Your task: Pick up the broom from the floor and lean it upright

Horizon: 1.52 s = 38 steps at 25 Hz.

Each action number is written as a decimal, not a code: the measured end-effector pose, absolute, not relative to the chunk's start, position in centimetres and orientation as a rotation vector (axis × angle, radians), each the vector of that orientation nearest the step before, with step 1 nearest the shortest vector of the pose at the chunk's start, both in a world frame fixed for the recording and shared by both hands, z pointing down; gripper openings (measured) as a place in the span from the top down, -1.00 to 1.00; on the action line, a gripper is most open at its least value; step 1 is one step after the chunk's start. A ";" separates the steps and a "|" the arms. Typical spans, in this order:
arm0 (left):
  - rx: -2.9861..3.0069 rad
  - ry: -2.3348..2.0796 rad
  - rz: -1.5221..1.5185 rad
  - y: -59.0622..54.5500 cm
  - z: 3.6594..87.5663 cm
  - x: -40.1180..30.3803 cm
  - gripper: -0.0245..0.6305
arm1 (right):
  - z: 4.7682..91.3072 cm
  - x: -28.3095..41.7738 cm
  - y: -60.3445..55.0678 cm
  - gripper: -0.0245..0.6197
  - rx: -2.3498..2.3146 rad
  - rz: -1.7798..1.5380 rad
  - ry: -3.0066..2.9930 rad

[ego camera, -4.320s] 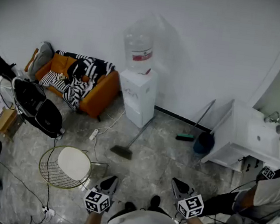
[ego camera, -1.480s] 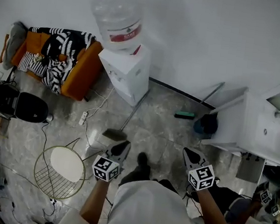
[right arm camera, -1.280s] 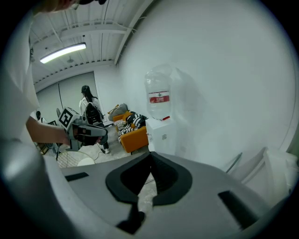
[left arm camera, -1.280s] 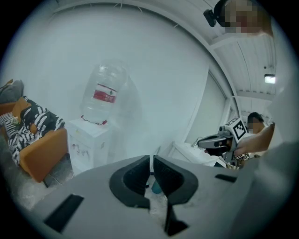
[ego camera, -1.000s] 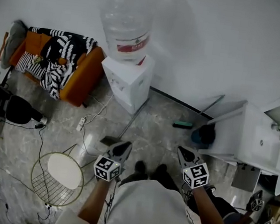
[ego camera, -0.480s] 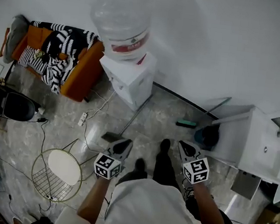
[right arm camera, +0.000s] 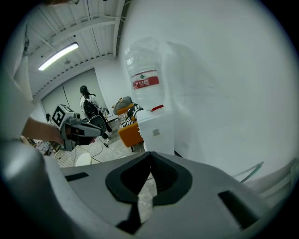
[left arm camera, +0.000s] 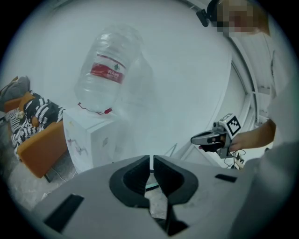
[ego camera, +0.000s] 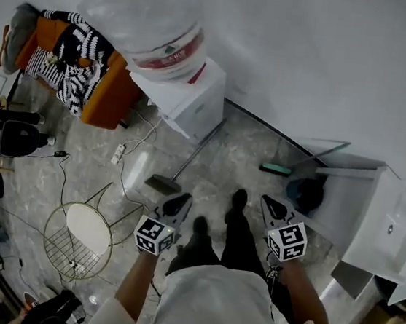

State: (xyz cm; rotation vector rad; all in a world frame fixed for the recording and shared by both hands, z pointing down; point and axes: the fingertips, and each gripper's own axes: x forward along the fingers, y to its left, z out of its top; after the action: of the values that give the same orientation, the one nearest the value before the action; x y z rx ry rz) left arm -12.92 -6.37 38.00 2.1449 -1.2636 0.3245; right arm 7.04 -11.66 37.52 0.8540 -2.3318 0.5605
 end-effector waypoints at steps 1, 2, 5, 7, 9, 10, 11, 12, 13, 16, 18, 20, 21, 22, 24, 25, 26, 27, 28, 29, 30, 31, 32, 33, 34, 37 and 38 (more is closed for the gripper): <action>2.135 -1.267 0.326 -6.9 39.0 -12.8 0.85 | 38.6 7.1 -12.2 0.92 0.846 0.575 -2.331; 2.126 -1.271 0.327 -7.3 40.0 -12.7 0.85 | 39.8 7.2 -12.7 0.92 0.837 0.588 -2.330; 2.111 -1.281 0.338 -8.8 43.0 -12.2 0.85 | 43.6 7.2 -13.8 0.92 0.805 0.620 -2.326; 2.107 -1.286 0.352 -9.6 45.1 -11.9 0.85 | 46.1 7.1 -14.3 0.92 0.780 0.635 -2.327; 2.099 -1.290 0.367 -10.2 47.7 -12.0 0.85 | 48.7 6.5 -14.6 0.92 0.756 0.648 -2.336; 2.091 -1.298 0.376 -10.3 49.3 -12.2 0.85 | 50.0 6.2 -14.7 0.92 0.748 0.654 -2.342; 2.077 -1.311 0.384 -10.4 51.1 -12.5 0.85 | 51.5 5.9 -14.8 0.92 0.742 0.661 -2.347; 2.056 -1.328 0.389 -10.4 53.0 -12.8 0.85 | 53.1 5.6 -14.8 0.92 0.738 0.669 -2.351; 2.031 -1.347 0.386 -10.3 55.0 -13.1 0.85 | 54.7 5.4 -14.7 0.92 0.736 0.677 -2.354; 1.963 -1.379 0.375 -9.2 61.0 -13.3 0.85 | 60.1 4.9 -14.0 0.92 0.723 0.689 -2.372; 1.943 -1.383 0.394 -8.4 64.9 -12.8 0.85 | 63.4 4.8 -13.4 0.92 0.705 0.687 -2.393; 1.928 -1.396 0.407 -8.0 68.7 -12.2 0.85 | 66.5 5.3 -12.9 0.92 0.689 0.682 -2.411; 1.918 -1.406 0.407 -7.8 70.5 -11.9 0.85 | 68.0 5.7 -12.6 0.92 0.681 0.678 -2.420; 1.908 -1.417 0.407 -7.5 72.3 -11.7 0.85 | 69.6 6.0 -12.2 0.92 0.673 0.673 -2.427; 1.894 -1.431 0.413 -7.0 75.8 -11.7 0.85 | 72.9 6.3 -11.8 0.92 0.658 0.672 -2.436; 1.890 -1.432 0.419 -7.0 77.6 -11.8 0.85 | 74.6 6.2 -11.8 0.92 0.658 0.678 -2.436; 1.887 -1.430 0.427 -7.2 79.3 -12.1 0.85 | 76.4 6.2 -12.0 0.92 0.661 0.686 -2.432; 1.886 -1.427 0.435 -7.5 81.0 -12.3 0.85 | 78.2 6.1 -12.3 0.92 0.666 0.695 -2.426; 1.887 -1.423 0.444 -7.8 82.6 -12.5 0.85 | 79.9 6.2 -12.6 0.92 0.672 0.703 -2.419; 1.889 -1.419 0.452 -8.1 84.1 -12.7 0.85 | 81.5 6.3 -12.9 0.92 0.678 0.711 -2.411; 1.894 -1.414 0.461 -8.4 85.6 -12.7 0.85 | 83.1 6.4 -13.1 0.92 0.685 0.719 -2.404; 1.901 -1.409 0.474 -8.7 86.9 -12.7 0.85 | 84.5 6.7 -13.4 0.92 0.691 0.726 -2.401; 1.910 -1.404 0.489 -9.0 88.2 -12.7 0.85 | 85.8 6.8 -13.7 0.92 0.693 0.731 -2.400; 1.920 -1.398 0.504 -9.2 89.5 -12.7 0.85 | 87.0 7.0 -14.1 0.92 0.691 0.731 -2.401; 1.928 -1.392 0.516 -9.5 90.7 -12.7 0.85 | 88.1 7.0 -14.5 0.92 0.685 0.725 -2.403; 1.949 -1.373 0.538 -10.4 94.3 -12.9 0.85 | 91.0 7.1 -15.7 0.92 0.657 0.687 -2.413; 1.959 -1.368 0.545 -10.8 95.4 -13.0 0.85 | 91.9 7.0 -16.2 0.92 0.645 0.670 -2.417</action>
State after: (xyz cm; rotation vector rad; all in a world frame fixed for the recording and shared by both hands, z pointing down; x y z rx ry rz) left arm -13.00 -10.80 95.40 1.9590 -1.3680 0.5447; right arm 6.97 -16.20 91.87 0.6453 -2.4171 0.6704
